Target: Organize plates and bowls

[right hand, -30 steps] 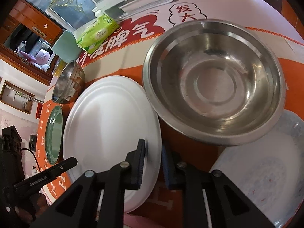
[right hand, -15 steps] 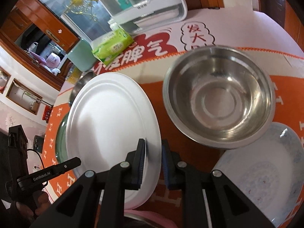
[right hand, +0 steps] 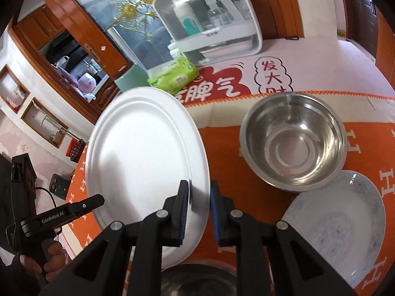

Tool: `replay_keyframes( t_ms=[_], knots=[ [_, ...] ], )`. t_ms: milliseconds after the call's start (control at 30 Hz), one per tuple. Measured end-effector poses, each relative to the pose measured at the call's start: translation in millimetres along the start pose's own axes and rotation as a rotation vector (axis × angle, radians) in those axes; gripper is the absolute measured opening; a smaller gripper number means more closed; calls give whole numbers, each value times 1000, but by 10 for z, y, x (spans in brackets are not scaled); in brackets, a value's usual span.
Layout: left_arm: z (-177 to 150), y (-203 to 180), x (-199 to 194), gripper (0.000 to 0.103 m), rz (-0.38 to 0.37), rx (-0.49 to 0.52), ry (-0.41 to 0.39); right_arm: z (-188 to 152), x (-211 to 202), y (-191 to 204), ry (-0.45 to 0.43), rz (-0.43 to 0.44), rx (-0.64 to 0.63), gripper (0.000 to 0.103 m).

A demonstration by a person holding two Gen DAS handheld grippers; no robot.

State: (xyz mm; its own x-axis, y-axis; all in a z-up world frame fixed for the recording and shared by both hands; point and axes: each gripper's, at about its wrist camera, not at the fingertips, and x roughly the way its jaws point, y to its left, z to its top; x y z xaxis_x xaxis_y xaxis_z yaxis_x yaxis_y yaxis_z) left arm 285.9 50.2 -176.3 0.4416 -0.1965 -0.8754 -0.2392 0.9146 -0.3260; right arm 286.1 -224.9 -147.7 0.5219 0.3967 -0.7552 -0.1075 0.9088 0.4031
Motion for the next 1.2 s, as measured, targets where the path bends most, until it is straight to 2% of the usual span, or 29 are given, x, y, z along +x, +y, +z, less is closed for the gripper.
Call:
replay_keyframes(
  t_ms=[367, 733, 967, 1200],
  knots=[
    [-179, 87, -660, 35, -26, 15, -103, -189, -411, 313, -57, 27, -22, 17],
    [-525, 385, -1252, 35, -44, 57, -159, -652, -779, 727, -112, 23, -31, 17],
    [-756, 629, -1464, 35, -44, 92, -151, -1046, -955, 965, -149, 0, -30, 17],
    [-974, 786, -1566, 35, -27, 174, -92, -1458, -1033, 1107, -163, -43, -30, 18]
  ],
)
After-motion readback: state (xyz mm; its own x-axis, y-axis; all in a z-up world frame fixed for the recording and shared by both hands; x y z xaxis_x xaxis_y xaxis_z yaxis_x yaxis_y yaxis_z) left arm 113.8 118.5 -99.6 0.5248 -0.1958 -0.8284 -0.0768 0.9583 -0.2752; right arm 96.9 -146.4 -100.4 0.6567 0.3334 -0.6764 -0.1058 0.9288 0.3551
